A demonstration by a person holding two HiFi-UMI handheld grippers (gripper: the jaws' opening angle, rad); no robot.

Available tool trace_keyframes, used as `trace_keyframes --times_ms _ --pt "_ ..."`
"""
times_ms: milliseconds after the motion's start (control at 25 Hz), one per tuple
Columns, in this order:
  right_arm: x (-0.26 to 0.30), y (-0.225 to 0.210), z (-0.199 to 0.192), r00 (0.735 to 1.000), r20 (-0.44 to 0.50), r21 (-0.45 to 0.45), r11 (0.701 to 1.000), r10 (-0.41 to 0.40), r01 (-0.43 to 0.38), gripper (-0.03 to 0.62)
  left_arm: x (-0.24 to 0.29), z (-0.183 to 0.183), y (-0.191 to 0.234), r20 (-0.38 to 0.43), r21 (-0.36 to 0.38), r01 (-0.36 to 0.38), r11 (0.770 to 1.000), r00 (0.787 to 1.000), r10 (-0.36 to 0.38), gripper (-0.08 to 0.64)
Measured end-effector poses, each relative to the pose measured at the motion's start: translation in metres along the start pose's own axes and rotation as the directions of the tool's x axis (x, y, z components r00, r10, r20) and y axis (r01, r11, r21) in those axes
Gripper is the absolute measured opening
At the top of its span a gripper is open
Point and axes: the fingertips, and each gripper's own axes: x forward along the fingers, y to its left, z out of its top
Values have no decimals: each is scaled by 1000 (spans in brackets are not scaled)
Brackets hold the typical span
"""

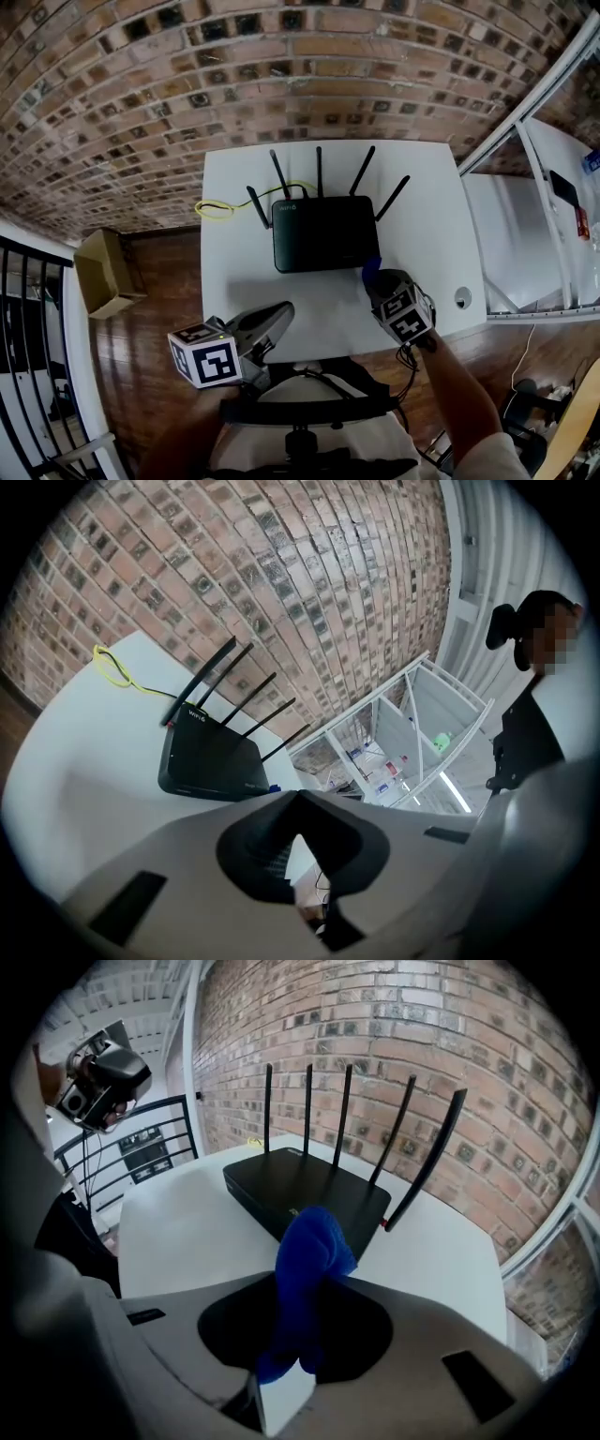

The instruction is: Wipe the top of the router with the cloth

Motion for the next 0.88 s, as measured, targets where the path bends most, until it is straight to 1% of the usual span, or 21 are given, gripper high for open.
trace_keyframes --times_ms 80,160,360,480,640,760,880 --pt "-3 15 18 999 39 6 1000 15 -16 106 -4 3 2 6 5 5 1000 1000 -5 11" --pt "-1 35 35 997 65 -2 999 48 -48 106 -10 3 7 8 0 3 1000 1000 -3 11" --pt "18 91 76 983 105 -64 988 148 -141 106 -24 3 15 14 -12 -18 1000 1000 18 11" --pt "32 125 95 973 105 -117 974 205 -193 106 -34 5 18 33 -20 -18 1000 999 19 11" --pt "51 166 111 960 79 -170 952 269 -253 106 -46 5 23 41 -20 -36 999 998 37 11" --pt "66 180 118 958 58 -161 950 280 -268 106 -52 5 26 46 -19 -57 998 997 58 11" --pt "79 183 117 962 26 -93 959 271 -268 106 -56 2 29 48 -22 -66 998 997 67 11"
